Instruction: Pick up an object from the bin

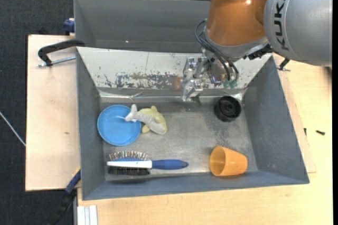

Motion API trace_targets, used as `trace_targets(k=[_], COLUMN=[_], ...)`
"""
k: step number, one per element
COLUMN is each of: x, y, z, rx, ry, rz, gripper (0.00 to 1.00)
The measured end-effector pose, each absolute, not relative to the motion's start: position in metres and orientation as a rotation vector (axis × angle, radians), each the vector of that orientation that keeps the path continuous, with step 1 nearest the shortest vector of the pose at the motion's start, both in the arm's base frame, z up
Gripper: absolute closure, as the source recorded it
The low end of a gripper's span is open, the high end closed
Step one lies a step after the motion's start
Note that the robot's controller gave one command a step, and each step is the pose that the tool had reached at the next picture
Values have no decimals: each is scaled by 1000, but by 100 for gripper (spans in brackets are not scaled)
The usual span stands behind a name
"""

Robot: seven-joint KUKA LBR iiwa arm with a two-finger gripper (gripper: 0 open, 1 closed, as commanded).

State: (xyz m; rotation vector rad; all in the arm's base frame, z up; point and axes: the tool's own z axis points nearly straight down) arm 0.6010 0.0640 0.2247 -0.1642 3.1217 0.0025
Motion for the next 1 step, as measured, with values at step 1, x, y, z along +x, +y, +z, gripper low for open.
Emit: trace_targets(k=[1], x=[599], y=[61], z=[165], rx=[-93], ry=[3144], rz=[2], gripper=[100])
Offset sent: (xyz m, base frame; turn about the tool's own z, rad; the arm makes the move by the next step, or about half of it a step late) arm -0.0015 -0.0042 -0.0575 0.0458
